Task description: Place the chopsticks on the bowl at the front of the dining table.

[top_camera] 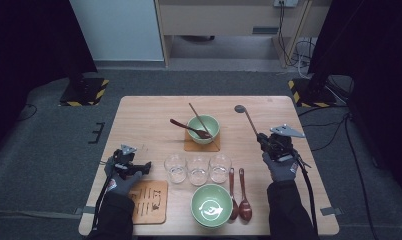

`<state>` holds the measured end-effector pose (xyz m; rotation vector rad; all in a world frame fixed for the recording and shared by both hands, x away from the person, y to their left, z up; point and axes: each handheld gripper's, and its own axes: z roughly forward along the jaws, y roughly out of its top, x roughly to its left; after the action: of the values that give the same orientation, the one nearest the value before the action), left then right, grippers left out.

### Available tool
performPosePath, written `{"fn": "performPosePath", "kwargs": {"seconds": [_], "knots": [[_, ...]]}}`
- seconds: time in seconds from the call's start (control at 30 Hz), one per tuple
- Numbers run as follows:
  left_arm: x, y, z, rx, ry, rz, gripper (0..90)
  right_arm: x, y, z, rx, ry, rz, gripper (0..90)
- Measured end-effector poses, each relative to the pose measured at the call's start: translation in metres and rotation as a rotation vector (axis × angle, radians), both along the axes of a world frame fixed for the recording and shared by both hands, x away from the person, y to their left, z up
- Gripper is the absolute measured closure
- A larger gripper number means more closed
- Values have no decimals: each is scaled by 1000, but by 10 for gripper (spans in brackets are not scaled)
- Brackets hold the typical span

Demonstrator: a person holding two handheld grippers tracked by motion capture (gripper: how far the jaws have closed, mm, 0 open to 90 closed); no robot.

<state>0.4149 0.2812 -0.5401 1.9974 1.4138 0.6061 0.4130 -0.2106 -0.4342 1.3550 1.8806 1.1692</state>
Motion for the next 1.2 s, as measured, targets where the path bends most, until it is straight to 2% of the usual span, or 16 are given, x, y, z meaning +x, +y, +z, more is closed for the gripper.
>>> {"fn": "performPosePath", "kwargs": {"seconds": [0.37,0.87,0.97,1.2], "knots": [[0,0,0,0,0,0,0,17,17,13,-6,-21,24,848],[0,0,0,0,0,0,0,34,38,22,-2,-40,49,848],[0,0,0,0,0,0,0,37,41,23,17,-45,53,848],[0,0,0,0,0,0,0,47,56,29,13,-48,69,848]]}}
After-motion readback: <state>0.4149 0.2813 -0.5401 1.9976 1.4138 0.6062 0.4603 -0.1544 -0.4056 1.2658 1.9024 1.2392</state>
